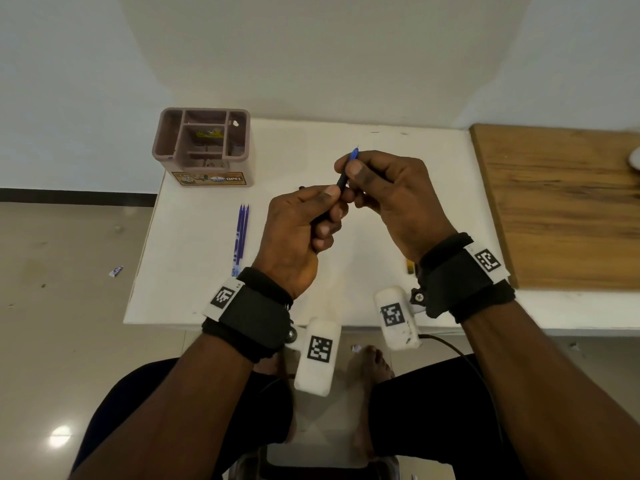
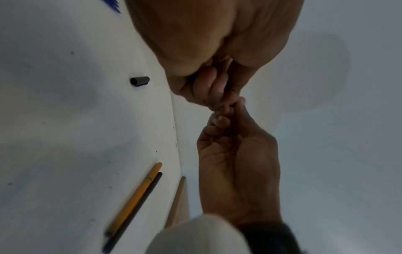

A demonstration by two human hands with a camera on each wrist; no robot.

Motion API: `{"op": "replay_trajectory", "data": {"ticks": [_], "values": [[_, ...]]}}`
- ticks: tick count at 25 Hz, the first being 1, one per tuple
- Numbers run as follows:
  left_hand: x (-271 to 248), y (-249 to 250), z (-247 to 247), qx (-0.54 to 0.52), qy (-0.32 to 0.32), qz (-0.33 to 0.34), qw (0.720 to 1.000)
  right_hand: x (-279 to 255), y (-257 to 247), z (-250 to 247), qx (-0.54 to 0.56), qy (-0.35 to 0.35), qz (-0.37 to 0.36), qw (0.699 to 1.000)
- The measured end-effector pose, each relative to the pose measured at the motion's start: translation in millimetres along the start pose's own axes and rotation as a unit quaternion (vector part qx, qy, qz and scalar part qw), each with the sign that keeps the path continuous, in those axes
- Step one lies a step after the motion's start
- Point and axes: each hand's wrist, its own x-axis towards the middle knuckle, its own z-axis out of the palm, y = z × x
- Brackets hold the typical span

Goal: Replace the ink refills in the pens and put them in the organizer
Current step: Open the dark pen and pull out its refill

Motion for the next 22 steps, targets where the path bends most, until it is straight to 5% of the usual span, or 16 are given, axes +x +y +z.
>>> {"op": "replay_trajectory", "data": {"ticks": [2,7,15,22], "values": [[0.0,1.1,0.7,0.0,0.006,0.006,1.0,-4.2,-3.3,-1.7,-0.008,-0.011,0.023,1.0],[-0.9,-7.9,10.6,0.088,0.056,0.03,0.994,1.6,0.6,3.5,-0.031,0.131,0.051,0.99],[-0.5,-15.9,15.8,0.139,0.045,0.022,0.989,8.0,12.6,8.8,-0.063,0.146,0.078,0.984],[2.6,-19.0,10.7,0.116,0.045,0.023,0.992,6.7,9.0,6.1,-0.058,0.085,0.086,0.991]]}}
